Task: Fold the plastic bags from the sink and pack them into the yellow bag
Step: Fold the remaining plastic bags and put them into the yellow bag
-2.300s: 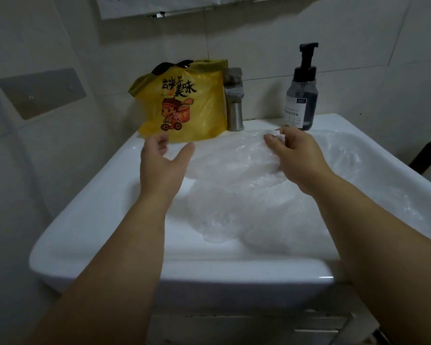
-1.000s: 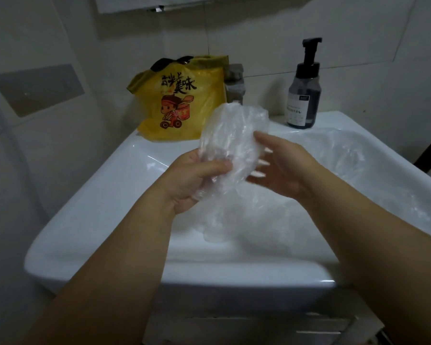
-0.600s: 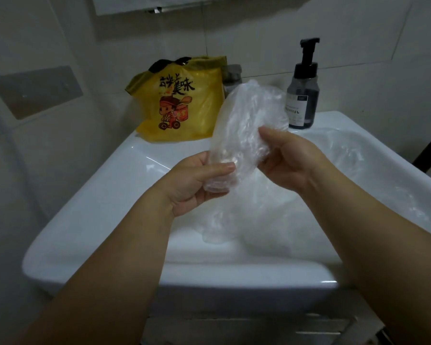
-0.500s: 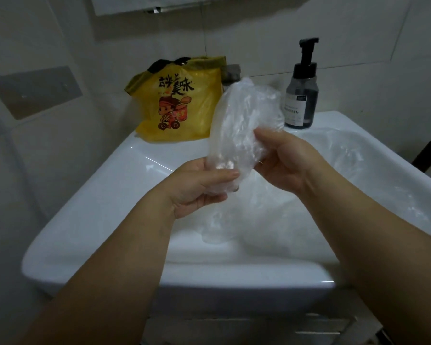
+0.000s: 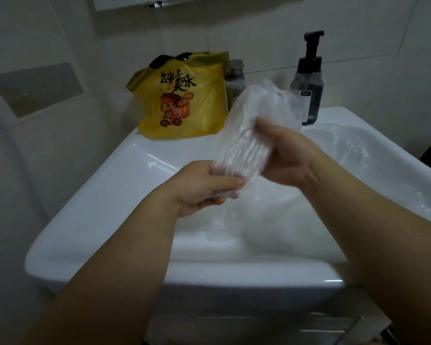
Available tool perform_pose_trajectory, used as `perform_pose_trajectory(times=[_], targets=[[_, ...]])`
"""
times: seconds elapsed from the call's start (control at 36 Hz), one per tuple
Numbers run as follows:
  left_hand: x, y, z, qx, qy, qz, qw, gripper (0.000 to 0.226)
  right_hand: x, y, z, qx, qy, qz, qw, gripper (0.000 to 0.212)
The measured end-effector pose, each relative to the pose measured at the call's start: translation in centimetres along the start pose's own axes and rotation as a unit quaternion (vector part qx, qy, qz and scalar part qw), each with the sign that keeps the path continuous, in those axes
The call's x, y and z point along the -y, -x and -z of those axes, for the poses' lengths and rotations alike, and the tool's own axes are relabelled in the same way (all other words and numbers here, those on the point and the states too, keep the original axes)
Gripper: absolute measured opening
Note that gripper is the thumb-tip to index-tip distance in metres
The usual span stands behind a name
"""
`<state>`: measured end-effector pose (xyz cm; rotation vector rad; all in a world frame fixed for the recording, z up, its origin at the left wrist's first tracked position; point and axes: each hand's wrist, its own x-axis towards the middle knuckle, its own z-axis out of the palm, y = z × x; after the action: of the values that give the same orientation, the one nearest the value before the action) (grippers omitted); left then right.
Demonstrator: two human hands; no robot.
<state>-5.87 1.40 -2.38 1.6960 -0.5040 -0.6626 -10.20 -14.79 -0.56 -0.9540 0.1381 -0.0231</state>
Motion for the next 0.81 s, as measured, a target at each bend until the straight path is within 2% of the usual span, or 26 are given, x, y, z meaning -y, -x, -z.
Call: perform_pose_trajectory(times=[0.14,0.25,0.31,0.39,0.44,0.47,0.53,0.56,0.64,0.69,0.75,0.81], targets=[[0.2,-0.1,0.5,0.038,-0.031,0.029,0.998,0.007,1.5,0.7,0.8,-0.005,-0.01,0.022,1.0,0.037],[0.2,0.1,0.8,0.114,-0.012,0.049,0.992,0.024,1.0,0.5,0.7,-0.001,0.041,0.023,0.999,0.045],[0.1,0.2,0.6,0.123,0.0,0.047,0.991,0.027,0.7,0.6,0.6,0.013,0.052,0.017,0.998,0.052],[0.0,-0.3,-0.1,0.025,0.055,-0.009,0.998,0.006,-0.1,0.8,-0.1,0.042,0.106,-0.012,0.993,0.074],[0.2,-1.2,0.1,-0.067,0.115,-0.042,0.99,0.011,-1.1,0.7,-0.5,0.034,0.156,-0.047,0.986,0.093],[0.2,-1.5,0.4,-0.112,0.141,-0.051,0.982,0.022,-1.6,0.8,-0.8,0.031,0.184,-0.057,0.981,0.091],[0.3,-1.9,0.7,-0.168,0.165,-0.044,0.971,0.042,-2.4,0.8,-1.4,0.041,0.226,-0.058,0.972,0.062],[0.4,-1.9,0.7,-0.174,0.165,-0.03,0.97,0.043,-2.7,0.9,-1.6,0.049,0.248,-0.06,0.966,0.049],[0.5,-2.1,0.3,-0.113,0.173,0.004,0.978,0.026,-3.3,0.6,-1.6,0.068,0.31,-0.059,0.946,0.035],[0.3,-2.1,0.1,-0.079,0.204,0.016,0.976,0.021,-3.4,0.4,-1.7,0.071,0.311,-0.056,0.946,0.024],[0.0,-2.0,0.5,-0.056,0.26,0.014,0.964,0.019,-3.3,0.4,-1.8,0.061,0.313,-0.051,0.947,0.017],[-0.4,-1.9,1.0,-0.041,0.319,0.001,0.947,0.02,-2.9,0.3,-1.6,0.062,0.317,-0.063,0.944,0.019]])
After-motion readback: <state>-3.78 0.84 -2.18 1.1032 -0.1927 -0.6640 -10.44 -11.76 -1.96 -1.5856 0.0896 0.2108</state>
